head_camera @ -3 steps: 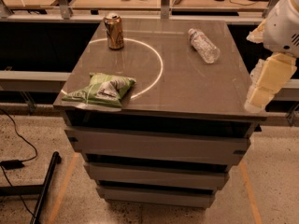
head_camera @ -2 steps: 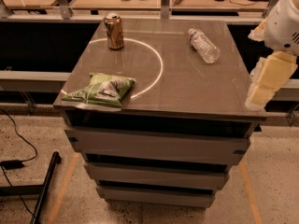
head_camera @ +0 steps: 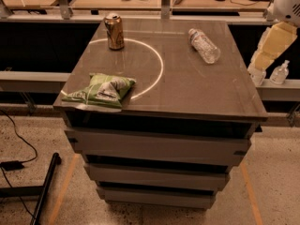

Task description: Move water bottle near orange can

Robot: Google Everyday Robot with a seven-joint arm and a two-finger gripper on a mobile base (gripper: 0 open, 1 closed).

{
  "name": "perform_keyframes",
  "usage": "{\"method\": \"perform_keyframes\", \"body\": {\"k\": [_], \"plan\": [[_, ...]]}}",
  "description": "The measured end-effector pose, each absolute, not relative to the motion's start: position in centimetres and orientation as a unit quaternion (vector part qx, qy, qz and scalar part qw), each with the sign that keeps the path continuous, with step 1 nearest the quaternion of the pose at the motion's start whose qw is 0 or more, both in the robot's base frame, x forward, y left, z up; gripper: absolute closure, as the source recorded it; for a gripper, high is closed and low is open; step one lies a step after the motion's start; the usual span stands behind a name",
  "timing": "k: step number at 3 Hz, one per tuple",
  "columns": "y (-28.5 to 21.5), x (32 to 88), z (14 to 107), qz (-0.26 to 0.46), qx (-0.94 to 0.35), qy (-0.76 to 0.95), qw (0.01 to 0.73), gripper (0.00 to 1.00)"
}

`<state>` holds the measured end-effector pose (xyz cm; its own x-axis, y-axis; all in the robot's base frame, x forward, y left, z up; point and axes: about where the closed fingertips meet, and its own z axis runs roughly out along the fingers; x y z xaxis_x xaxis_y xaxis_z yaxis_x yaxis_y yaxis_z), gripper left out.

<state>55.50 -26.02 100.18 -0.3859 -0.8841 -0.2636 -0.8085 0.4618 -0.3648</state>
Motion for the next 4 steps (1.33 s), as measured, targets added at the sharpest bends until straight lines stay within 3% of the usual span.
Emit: {"method": "perform_keyframes", "body": {"k": [2, 4], "plan": [[-26.8, 67.9, 99.7, -0.046, -0.371, 0.86, 0.348, 0.0], [-27.4, 72.7, 94.9, -0.022, -0.216, 0.889, 0.402, 0.0]]}}
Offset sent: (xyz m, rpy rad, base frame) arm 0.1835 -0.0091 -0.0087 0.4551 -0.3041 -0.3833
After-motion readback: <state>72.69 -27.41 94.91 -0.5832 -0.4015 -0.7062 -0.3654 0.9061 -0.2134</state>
